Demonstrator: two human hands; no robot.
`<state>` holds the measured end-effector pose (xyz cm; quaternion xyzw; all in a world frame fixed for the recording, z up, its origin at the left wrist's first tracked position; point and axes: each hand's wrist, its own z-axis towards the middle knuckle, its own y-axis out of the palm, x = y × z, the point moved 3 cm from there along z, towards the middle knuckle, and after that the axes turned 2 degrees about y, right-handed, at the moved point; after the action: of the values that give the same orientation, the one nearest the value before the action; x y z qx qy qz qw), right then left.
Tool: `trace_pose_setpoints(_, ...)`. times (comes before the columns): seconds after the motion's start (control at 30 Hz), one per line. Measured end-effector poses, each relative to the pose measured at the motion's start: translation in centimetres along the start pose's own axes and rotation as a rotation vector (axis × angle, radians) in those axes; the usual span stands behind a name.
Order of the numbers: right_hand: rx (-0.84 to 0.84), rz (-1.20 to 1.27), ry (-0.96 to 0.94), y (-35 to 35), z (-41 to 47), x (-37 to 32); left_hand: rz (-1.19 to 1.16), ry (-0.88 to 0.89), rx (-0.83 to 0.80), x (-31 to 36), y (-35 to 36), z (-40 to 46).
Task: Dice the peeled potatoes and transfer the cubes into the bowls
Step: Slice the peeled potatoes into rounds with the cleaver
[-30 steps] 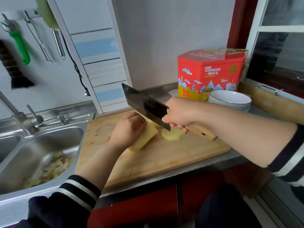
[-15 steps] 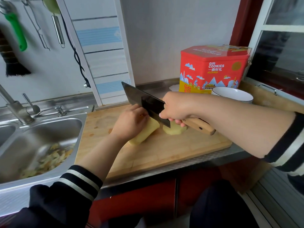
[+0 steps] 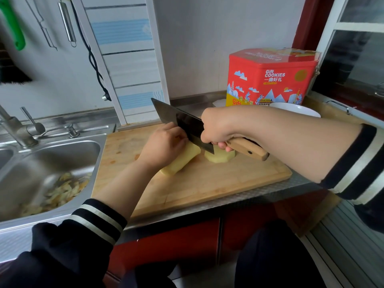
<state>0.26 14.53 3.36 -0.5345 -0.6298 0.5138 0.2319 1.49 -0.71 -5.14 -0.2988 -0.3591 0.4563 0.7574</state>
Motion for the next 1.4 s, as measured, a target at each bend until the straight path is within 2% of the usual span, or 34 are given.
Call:
trace_pose_setpoints(0.4,-0.01,-0.024,-0.011,1.1,1.3,0.6,-0.005,0.01,0.008,-0.4,0.3,0.2)
trace_pose_setpoints(0.53,-0.063,0.091,0.034,3.5,2.7,2.0,-0.017,0.036,0.03,-0.5,0.4,0.3)
trace_pose_setpoints(0.77,-0.031,0.207,0.025,4.7,3.3,3.1,0.0,0.052,0.026,-0.3,0.4,0.2)
trace_pose_setpoints(0.97,0.032,0.262,-0.01,3.8,3.4,4.5,0.102,-0.079,-0.05,0.0,0.3,-0.1)
trace_pose_setpoints(1.1,0.141,0.187,-0.067,2.5,3.5,6.5,0.166,-0.237,-0.217,0.2,0.5,-0.3)
trace_pose_setpoints(1.17,0.225,0.111,-0.11,1.8,3.5,7.4,0.139,-0.277,-0.249,0.3,0.5,-0.3)
trace_pose_setpoints(1.23,0.321,0.054,-0.153,1.2,3.2,8.3,0.027,-0.291,-0.115,0.4,-0.2,-0.3)
trace_pose_setpoints(1.33,0.507,-0.185,-0.185,0.7,2.6,10.0,-0.081,-0.311,0.316,0.4,-2.4,0.2)
trace_pose_setpoints(1.4,0.622,-0.337,-0.188,0.9,2.4,11.1,-0.115,-0.291,0.49,0.8,-4.0,1.3)
